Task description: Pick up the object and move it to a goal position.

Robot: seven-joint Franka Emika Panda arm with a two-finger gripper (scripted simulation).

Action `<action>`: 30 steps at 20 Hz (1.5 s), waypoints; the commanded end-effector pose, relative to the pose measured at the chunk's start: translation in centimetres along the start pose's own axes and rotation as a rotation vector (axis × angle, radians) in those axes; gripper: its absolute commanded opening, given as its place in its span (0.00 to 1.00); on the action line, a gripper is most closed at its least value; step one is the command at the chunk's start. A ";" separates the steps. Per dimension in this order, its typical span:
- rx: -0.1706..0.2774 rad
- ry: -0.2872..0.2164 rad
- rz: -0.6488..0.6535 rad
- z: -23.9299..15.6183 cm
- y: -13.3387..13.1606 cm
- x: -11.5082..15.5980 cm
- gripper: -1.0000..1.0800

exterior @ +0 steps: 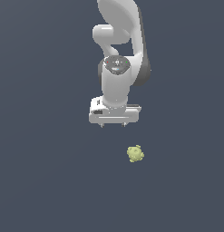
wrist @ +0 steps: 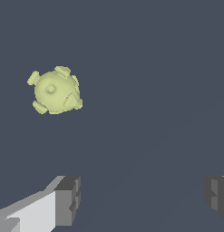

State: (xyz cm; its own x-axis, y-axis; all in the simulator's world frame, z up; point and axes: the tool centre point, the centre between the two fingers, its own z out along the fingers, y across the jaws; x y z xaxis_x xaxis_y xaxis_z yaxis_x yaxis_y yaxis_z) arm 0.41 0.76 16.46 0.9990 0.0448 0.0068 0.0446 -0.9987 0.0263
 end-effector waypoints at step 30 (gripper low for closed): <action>0.024 -0.004 -0.218 6.8 -10.2 8.3 0.96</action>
State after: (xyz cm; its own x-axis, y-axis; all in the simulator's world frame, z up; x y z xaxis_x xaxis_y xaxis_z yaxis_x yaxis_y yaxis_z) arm 8.05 10.73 9.70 0.9675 0.2529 -0.0007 0.2529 -0.9675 0.0040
